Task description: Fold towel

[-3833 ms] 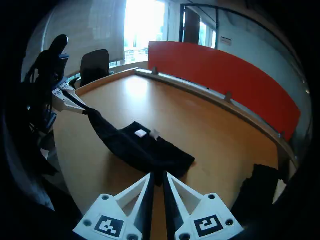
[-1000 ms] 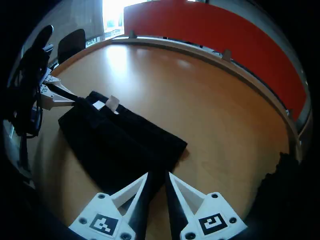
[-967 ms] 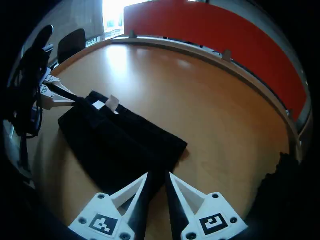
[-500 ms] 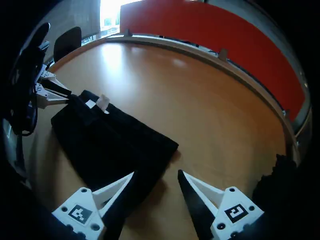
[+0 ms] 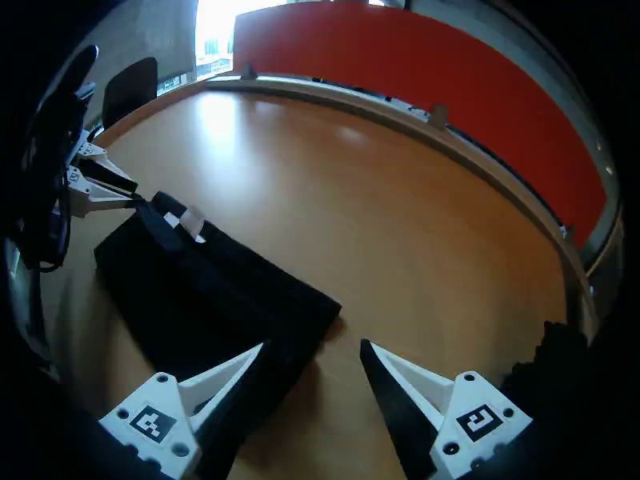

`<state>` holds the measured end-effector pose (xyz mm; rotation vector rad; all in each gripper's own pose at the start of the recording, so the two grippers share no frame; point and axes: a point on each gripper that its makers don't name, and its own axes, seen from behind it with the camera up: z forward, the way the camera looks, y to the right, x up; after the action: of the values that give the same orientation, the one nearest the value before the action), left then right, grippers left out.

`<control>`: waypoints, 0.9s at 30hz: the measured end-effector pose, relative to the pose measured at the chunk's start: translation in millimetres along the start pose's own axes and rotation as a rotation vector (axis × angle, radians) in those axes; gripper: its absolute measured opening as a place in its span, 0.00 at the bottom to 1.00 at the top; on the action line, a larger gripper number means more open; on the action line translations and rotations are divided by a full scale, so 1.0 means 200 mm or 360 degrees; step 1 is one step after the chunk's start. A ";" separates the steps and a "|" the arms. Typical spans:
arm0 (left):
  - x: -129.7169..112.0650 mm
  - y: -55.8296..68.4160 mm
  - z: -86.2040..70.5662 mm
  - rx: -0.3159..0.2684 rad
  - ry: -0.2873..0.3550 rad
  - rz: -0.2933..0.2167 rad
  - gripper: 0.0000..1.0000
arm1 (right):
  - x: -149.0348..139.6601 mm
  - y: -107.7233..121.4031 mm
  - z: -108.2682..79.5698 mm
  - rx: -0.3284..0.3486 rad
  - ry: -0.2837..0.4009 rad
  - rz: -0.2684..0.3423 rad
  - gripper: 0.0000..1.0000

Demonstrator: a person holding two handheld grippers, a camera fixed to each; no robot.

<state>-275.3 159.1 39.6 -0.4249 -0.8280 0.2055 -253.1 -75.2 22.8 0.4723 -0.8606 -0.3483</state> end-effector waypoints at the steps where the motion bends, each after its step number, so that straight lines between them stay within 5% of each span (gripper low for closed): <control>1: 0.01 -0.01 0.00 0.0006 -0.0001 0.0004 0.38 | 0.01 0.01 0.00 -0.0004 0.0004 -0.0001 0.84; 27: 0.09 -0.04 0.06 0.0060 0.0025 0.0059 0.39 | 0.12 0.15 0.03 -0.0062 0.0050 -0.0017 0.84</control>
<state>-272.4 161.8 62.4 -0.4066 -0.8000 0.2514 -239.6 -62.4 57.8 0.4453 -0.8199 -0.3663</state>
